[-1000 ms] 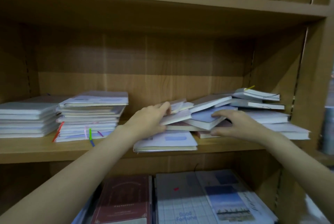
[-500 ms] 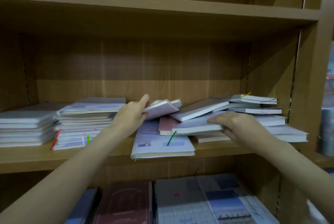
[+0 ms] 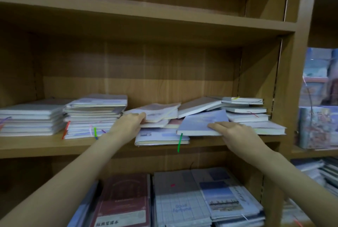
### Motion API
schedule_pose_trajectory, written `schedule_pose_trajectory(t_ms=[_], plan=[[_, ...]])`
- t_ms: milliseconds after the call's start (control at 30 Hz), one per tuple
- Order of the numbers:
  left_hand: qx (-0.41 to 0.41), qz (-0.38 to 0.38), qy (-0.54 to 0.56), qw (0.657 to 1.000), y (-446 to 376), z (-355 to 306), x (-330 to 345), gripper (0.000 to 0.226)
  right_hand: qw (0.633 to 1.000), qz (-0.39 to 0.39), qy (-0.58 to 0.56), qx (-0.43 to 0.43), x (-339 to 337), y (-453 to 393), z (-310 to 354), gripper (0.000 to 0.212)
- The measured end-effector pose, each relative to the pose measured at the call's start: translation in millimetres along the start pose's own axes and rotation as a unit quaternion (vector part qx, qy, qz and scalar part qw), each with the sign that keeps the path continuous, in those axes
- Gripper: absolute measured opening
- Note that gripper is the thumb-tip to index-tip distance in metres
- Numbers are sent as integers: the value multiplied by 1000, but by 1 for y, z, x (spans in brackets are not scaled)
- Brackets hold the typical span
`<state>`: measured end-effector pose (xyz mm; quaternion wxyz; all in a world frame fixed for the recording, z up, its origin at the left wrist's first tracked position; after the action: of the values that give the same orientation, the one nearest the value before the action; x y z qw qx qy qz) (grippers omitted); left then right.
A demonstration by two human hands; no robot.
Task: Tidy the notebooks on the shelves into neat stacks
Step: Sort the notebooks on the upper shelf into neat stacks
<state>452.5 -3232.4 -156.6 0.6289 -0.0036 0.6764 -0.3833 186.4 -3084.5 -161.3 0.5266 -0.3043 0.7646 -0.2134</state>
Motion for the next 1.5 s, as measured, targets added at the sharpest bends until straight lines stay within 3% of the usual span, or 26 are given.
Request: schedule_pose_trajectory(t_ms=[167, 300, 367, 567, 833, 933, 1000, 1067, 1133, 1200, 1233, 1300, 1400, 1500], plan=[[-22, 37, 76, 996, 7, -2, -5, 31, 992, -111, -41, -42, -8, 30, -17, 54], [-13, 51, 112, 992, 14, -20, -13, 36, 980, -186, -49, -44, -24, 29, -15, 30], [-4, 50, 118, 992, 20, -25, -19, 38, 970, -235, -59, -33, -42, 22, -11, 28], [9, -170, 149, 974, 39, -1, -53, 38, 931, -351, -97, -13, -67, -30, 22, 30], [-129, -204, 54, 969, 97, 138, -47, 37, 878, -443, -164, -77, -66, -136, 123, 27], [-164, -227, 55, 958, 117, 170, -42, 48, 863, -469, -160, -101, -64, -179, 167, 28], [-215, -215, 36, 952, 127, 195, -38, 55, 869, -456, -165, -94, -63, -213, 205, 28], [-255, -185, 32, 948, 133, 221, -32, 62, 908, -382, -148, -85, -62, -244, 250, 31], [-276, -133, 34, 951, 138, 239, -26, 70, 972, -170, -113, -114, -50, -270, 299, 34], [-297, -82, 40, 951, 143, 248, -18, 72, 981, 33, -103, -162, -28, -278, 342, 41], [-302, -66, 35, 950, 145, 251, -16, 70, 977, 67, -96, -176, -21, -276, 356, 40], [-299, -58, 7, 953, 145, 252, -14, 77, 978, 52, -69, -189, -9, -272, 370, 37], [-292, -82, -9, 953, 146, 253, -9, 96, 981, 25, -52, -186, -7, -271, 370, 48], [-288, -122, 25, 950, 147, 252, -9, 71, 978, 18, -104, -179, -14, -271, 361, 43]])
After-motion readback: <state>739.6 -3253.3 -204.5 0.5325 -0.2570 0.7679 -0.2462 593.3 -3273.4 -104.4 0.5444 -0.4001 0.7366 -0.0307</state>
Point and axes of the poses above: each hand's wrist, its own y-axis away from the middle knuckle, its own x-axis out of the palm, z = x × y, the point moved 2 cm from there along -y, towards the middle knuckle, and after that the axes turned 1 degree about -z, right-handed, at the moved point
